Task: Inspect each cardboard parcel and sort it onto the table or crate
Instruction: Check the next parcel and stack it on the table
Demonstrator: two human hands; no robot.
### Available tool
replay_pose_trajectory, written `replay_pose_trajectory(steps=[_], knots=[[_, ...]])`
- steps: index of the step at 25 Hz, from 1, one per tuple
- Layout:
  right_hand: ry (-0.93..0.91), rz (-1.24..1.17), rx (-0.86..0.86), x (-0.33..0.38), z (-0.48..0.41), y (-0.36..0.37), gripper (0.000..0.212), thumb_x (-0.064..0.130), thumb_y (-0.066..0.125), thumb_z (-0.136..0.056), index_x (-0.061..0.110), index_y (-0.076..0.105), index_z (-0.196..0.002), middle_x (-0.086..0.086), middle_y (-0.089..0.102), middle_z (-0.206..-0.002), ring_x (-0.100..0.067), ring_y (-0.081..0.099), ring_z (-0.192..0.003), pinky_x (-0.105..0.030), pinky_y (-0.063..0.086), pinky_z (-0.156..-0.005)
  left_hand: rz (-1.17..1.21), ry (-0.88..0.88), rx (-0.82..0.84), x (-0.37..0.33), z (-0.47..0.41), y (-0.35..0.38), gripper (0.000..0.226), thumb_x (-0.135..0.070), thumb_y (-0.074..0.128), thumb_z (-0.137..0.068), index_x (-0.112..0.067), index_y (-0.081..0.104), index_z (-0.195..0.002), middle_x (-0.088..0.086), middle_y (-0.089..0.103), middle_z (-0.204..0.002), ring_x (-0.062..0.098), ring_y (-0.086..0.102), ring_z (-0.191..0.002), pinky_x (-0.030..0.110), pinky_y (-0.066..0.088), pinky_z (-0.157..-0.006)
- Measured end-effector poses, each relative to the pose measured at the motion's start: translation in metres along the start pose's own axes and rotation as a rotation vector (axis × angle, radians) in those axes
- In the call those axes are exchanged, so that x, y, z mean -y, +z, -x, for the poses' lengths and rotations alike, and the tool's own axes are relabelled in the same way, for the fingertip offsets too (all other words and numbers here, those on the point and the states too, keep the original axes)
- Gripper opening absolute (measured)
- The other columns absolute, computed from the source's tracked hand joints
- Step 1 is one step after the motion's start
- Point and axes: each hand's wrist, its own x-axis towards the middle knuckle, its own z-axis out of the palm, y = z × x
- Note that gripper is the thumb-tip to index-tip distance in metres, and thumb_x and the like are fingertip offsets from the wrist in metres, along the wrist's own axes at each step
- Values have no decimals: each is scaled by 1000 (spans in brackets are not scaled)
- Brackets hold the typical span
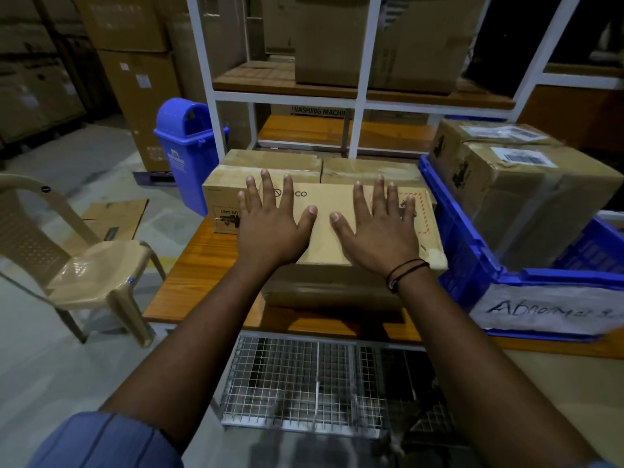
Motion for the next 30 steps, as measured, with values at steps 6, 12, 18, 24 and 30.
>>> replay_pose_trajectory(steps=[6,12,18,24,30], knots=[[6,-33,-43,-22,-1,-14,79,70,10,-102,26,0,-167,-12,-12,-173,-32,-10,-160,-60,-9,-126,80,-8,32,15,-8,-3,81,-72,18,-102,-28,0,-167,13,-11,-173,34,-14,-159,51,-7,-128],[476,-1263,-24,-77,6,0,76,79,33,-97,29,50,-151,-3,60,-140,-21,63,-116,-44,50,-99,198,-46,128,49,-22,-9,80,-72,21,-102,-30,2,-167,10,-7,-174,33,-6,-160,53,-3,-127],[388,-1435,242,-54,53,27,74,90,44,-84,48,52,-144,1,57,-147,-26,55,-129,-59,47,-106,332,-124,144,77,-28,-18,77,-68,24,-105,-28,5,-167,12,-1,-174,38,-4,-159,59,-4,-126],[317,-838,-9,-56,23,-46,93,90,35,-87,36,30,-162,-12,28,-168,-37,31,-151,-52,33,-115,1129,-164,435,22,2,-39,88,-87,30,-91,-27,45,-153,15,53,-152,33,57,-134,56,46,-111],[328,-146,15,-21,21,-66,88,78,19,-98,22,19,-165,-27,8,-169,-51,12,-153,-63,21,-119,1166,-78,316,-21,1,-87,55,-49,43,-108,-19,43,-155,11,46,-159,30,49,-143,48,40,-117]])
